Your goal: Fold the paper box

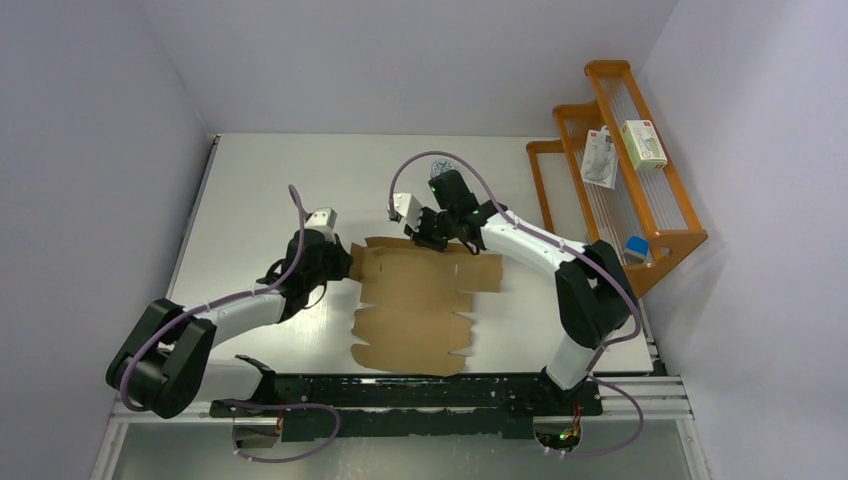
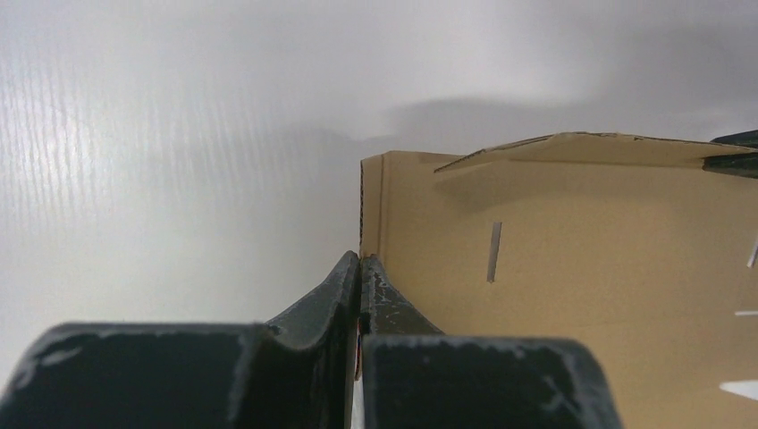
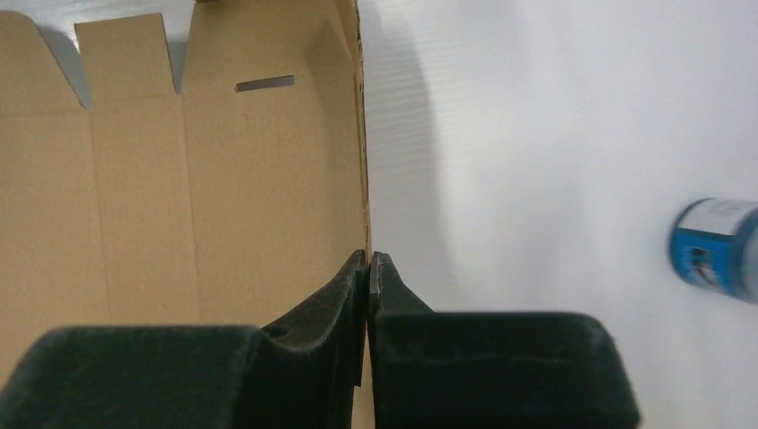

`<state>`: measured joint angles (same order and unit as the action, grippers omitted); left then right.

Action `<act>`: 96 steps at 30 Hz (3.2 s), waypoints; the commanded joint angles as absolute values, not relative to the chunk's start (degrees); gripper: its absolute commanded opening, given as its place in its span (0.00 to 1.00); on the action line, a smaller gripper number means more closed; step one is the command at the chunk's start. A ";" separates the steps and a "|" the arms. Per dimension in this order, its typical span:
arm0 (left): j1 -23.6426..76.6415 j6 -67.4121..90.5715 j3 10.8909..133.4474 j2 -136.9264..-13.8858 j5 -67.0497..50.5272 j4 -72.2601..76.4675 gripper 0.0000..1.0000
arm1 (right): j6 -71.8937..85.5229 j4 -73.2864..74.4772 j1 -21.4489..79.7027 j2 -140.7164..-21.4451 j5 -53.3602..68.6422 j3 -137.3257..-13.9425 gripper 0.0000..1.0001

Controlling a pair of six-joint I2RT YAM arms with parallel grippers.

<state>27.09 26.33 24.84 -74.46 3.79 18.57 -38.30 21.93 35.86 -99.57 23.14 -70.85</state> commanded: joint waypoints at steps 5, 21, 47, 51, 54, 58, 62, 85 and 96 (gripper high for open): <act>26.53 23.53 23.60 -71.14 -1.77 27.76 0.05 | -45.92 8.43 36.47 -92.22 17.72 -65.93 0.05; 26.54 21.12 16.87 -61.73 -6.71 32.18 0.06 | -53.61 -6.16 41.85 -86.88 3.29 -56.27 0.01; 26.54 30.74 15.75 -60.75 -4.88 18.13 0.54 | -50.78 -25.40 47.06 -79.83 0.17 -36.72 0.00; 26.75 33.55 11.42 -60.64 -10.54 28.05 0.63 | -51.19 -25.06 47.87 -79.52 -1.62 -36.97 0.00; 26.89 33.39 11.16 -63.67 -11.32 32.86 0.66 | -51.46 -24.80 48.31 -79.06 -1.91 -36.85 0.00; 26.96 33.15 12.05 -69.21 -9.98 38.51 0.67 | -51.59 -24.44 48.76 -78.52 -2.20 -36.91 0.00; 27.05 33.07 13.92 -75.81 -10.74 43.59 0.67 | -51.69 -24.17 49.17 -78.46 -2.34 -36.84 0.00; 31.12 28.43 14.14 -80.29 -15.09 54.51 0.39 | -53.08 -22.15 51.03 -79.98 -5.20 -37.90 0.00; 34.01 29.41 12.41 -82.64 -11.38 55.97 0.35 | -55.15 -25.44 55.56 -79.74 -10.77 -34.56 0.00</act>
